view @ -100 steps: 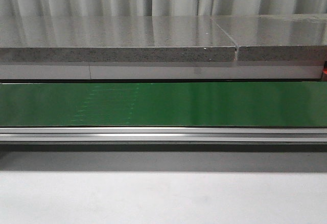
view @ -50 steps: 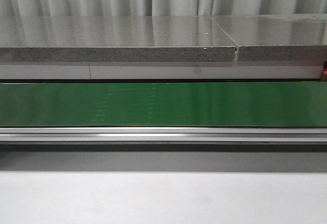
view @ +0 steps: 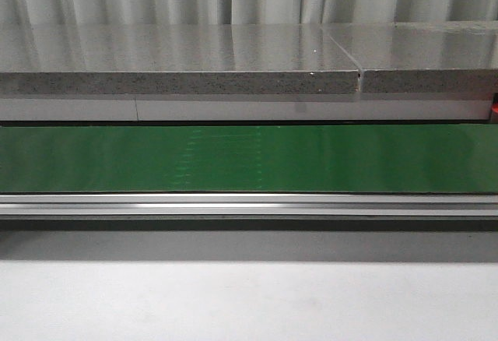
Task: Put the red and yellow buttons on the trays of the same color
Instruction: 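Move the left gripper down over a red push button on the table, then grasp the red push button with the left gripper and lift it over the belt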
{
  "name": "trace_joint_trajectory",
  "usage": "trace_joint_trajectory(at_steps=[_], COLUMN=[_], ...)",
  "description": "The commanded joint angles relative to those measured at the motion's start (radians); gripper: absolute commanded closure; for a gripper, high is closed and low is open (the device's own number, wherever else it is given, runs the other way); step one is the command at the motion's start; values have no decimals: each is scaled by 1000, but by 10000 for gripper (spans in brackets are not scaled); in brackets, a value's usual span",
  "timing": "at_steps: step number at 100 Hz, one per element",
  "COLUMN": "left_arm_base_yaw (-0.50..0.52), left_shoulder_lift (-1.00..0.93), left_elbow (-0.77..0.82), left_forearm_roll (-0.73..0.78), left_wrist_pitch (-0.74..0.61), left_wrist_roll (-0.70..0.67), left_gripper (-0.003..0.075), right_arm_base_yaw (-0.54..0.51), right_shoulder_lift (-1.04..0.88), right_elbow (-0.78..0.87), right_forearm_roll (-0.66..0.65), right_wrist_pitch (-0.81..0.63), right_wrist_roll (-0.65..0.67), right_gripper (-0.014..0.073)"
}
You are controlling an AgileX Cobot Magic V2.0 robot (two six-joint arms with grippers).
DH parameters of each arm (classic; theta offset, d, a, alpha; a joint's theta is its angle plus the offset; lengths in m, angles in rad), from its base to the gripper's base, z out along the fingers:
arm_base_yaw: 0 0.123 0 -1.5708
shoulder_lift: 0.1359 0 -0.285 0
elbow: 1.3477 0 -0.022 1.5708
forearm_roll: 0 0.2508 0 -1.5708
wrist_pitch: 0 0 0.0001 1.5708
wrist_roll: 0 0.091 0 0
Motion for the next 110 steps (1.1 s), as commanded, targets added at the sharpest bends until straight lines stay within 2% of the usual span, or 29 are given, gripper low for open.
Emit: trace_joint_trajectory(at_steps=[1, 92, 99, 110], left_arm_base_yaw=[1, 1, 1, 1], left_shoulder_lift=[-26, -25, -25, -25], left_elbow=[-27, -27, -27, -27], left_forearm_roll=[11, 11, 13, 13], left_wrist_pitch=[-33, 5, 7, 22], left_wrist_roll=[-6, -6, -6, -6], left_gripper=[48, 50, 76, 171], right_arm_base_yaw=[1, 1, 1, 1], right_shoulder_lift=[-15, -15, -15, -15], right_elbow=[-10, -10, -10, -10], right_forearm_roll=[-10, -10, -10, -10], right_wrist_pitch=[-81, -81, -81, -81], right_wrist_roll=[-2, -2, -2, -2], right_gripper=[662, 662, 662, 662])
